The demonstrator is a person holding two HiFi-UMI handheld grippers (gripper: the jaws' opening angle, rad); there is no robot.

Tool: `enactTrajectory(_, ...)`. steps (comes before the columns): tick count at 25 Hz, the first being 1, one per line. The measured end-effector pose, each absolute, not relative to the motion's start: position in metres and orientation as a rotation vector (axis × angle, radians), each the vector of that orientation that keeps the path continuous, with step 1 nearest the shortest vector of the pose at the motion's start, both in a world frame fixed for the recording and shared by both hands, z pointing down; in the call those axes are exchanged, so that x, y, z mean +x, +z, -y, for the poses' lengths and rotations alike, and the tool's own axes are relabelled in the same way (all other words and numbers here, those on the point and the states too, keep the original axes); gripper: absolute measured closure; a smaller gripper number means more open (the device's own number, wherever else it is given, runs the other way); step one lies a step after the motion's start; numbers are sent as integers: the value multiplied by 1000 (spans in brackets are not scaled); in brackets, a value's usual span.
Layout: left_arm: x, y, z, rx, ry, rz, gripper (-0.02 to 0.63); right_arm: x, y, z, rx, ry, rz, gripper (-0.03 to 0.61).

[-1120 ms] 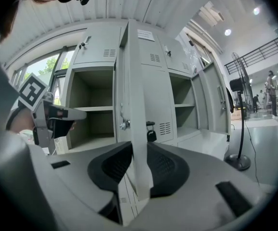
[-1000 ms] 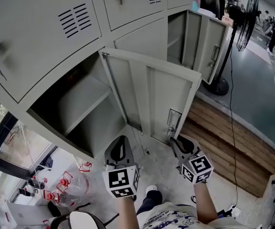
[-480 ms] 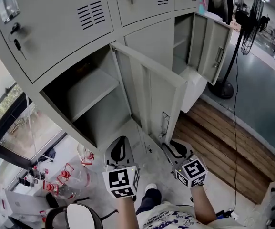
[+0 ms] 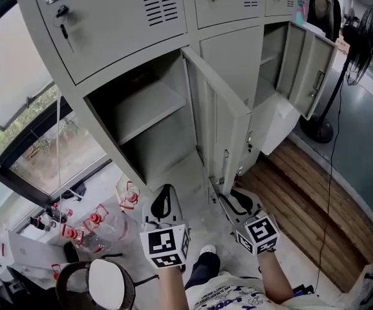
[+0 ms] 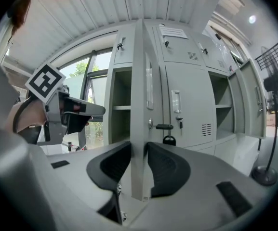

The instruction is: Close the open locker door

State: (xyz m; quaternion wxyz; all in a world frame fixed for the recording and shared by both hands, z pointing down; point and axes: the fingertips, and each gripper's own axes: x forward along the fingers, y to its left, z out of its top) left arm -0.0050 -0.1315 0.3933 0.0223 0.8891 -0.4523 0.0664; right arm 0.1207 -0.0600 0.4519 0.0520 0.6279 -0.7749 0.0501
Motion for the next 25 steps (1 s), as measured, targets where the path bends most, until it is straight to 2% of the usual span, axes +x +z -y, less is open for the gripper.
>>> enactTrajectory(25,-118,399,130,2529,202,1742,606,18,452,104,1631,86,2547,471)
